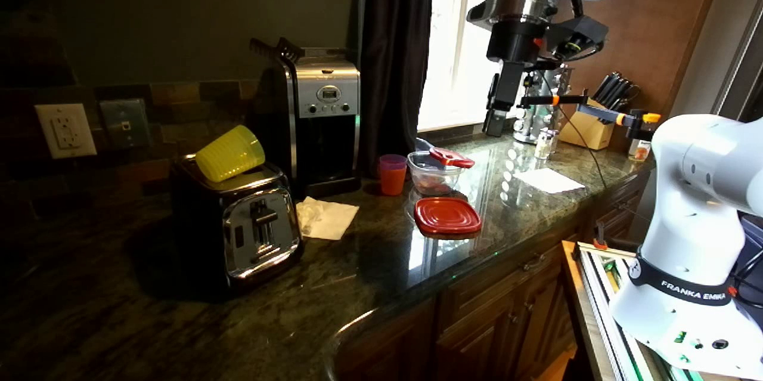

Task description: Stack the yellow cup with the orange cup

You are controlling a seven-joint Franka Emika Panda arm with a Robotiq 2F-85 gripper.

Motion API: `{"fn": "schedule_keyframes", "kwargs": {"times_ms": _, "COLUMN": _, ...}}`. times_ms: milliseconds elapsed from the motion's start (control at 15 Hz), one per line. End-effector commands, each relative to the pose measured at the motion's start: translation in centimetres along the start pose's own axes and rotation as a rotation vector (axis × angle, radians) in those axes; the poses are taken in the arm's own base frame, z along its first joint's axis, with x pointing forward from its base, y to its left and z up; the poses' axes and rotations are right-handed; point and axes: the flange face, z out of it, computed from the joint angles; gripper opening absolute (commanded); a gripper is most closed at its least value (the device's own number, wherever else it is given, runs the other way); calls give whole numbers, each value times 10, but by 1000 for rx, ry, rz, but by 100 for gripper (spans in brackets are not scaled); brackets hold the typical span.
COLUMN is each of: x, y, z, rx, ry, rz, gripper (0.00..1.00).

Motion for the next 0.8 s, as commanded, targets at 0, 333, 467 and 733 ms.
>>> {"fn": "schedule_keyframes", "kwargs": {"times_ms": 0, "x": 50, "y": -26, "z": -9, "rx": 72, "ry": 111, "rz": -29, "gripper": 100}}
{"fn": "schedule_keyframes", "kwargs": {"times_ms": 333, "x": 133, "y": -64, "z": -17, "rx": 176, "ry": 244, "rz": -148, "gripper": 100}}
{"fn": "schedule_keyframes", "kwargs": {"times_ms": 467, "x": 169, "y": -70, "z": -21, "rx": 205, "ry": 262, "rz": -134, "gripper": 100}}
{"fn": "schedule_keyframes", "kwargs": {"times_ms": 733, "x": 177, "y": -68, "z": -21, "rx": 192, "ry": 262, "rz": -93, "gripper": 100}}
